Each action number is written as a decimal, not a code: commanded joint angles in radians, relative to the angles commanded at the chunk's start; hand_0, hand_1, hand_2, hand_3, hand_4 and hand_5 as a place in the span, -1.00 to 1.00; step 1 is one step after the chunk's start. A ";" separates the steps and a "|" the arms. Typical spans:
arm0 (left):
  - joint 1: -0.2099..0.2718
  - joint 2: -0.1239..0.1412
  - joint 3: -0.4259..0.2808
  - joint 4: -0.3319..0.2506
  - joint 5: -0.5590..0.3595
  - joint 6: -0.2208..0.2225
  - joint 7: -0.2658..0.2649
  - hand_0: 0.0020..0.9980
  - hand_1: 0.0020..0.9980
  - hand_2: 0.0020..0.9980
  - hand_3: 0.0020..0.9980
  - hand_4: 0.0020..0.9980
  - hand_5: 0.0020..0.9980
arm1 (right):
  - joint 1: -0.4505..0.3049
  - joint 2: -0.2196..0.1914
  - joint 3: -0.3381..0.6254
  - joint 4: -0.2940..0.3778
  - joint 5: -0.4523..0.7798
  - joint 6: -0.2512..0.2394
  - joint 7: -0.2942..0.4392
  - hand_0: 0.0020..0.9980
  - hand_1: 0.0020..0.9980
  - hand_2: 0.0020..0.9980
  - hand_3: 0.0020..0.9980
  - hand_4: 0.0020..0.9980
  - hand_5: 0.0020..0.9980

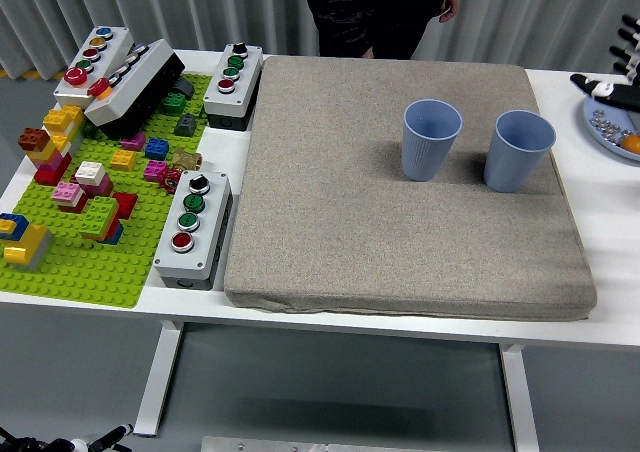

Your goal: Pick cup pour cup place

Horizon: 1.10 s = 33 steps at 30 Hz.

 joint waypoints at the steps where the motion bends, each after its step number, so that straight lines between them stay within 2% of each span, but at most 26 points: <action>1: 0.000 -0.001 0.000 0.000 0.000 0.000 0.000 0.71 0.74 0.77 0.54 0.21 1.00 | 0.010 0.012 0.008 -0.014 0.036 -0.032 0.028 0.78 0.52 0.42 0.47 0.45 0.89; 3: -0.002 -0.003 0.001 0.000 0.001 0.000 0.000 0.71 0.74 0.77 0.54 0.21 1.00 | 0.026 0.047 0.037 -0.049 0.112 -0.085 0.084 0.78 0.52 0.42 0.47 0.45 0.89; 4: -0.002 -0.003 0.001 0.000 0.001 0.000 0.000 0.71 0.74 0.77 0.54 0.21 1.00 | 0.028 0.051 0.040 -0.053 0.128 -0.091 0.090 0.78 0.52 0.42 0.47 0.45 0.89; 6: -0.002 -0.004 0.003 0.000 -0.001 0.000 0.000 0.71 0.74 0.77 0.54 0.21 1.00 | 0.040 0.082 0.075 -0.081 0.145 -0.087 0.088 0.78 0.52 0.42 0.47 0.45 0.89; 7: -0.003 -0.004 0.005 0.000 -0.001 -0.001 -0.001 0.71 0.74 0.77 0.54 0.20 1.00 | 0.043 0.094 0.089 -0.090 0.145 -0.084 0.087 0.77 0.53 0.50 0.52 0.48 1.00; 9: -0.003 -0.004 0.008 0.000 -0.004 -0.001 -0.001 0.71 0.74 0.77 0.54 0.20 1.00 | 0.045 0.107 0.105 -0.102 0.142 -0.077 0.086 0.77 0.53 0.50 0.52 0.48 1.00; 12: -0.003 -0.005 0.009 0.000 -0.004 -0.001 -0.002 0.71 0.74 0.77 0.54 0.20 1.00 | 0.043 0.115 0.112 -0.112 0.131 -0.072 0.079 0.77 0.53 0.50 0.52 0.48 1.00; 13: -0.003 -0.005 0.009 0.000 -0.004 -0.001 -0.002 0.71 0.74 0.77 0.54 0.21 1.00 | 0.042 0.116 0.113 -0.114 0.130 -0.071 0.079 0.83 0.64 0.62 0.57 0.49 1.00; 33: -0.002 -0.005 0.009 0.000 -0.008 -0.001 -0.002 0.71 0.74 0.77 0.54 0.21 1.00 | 0.035 0.125 0.108 -0.122 0.111 -0.065 0.066 0.88 0.67 0.67 0.63 0.50 1.00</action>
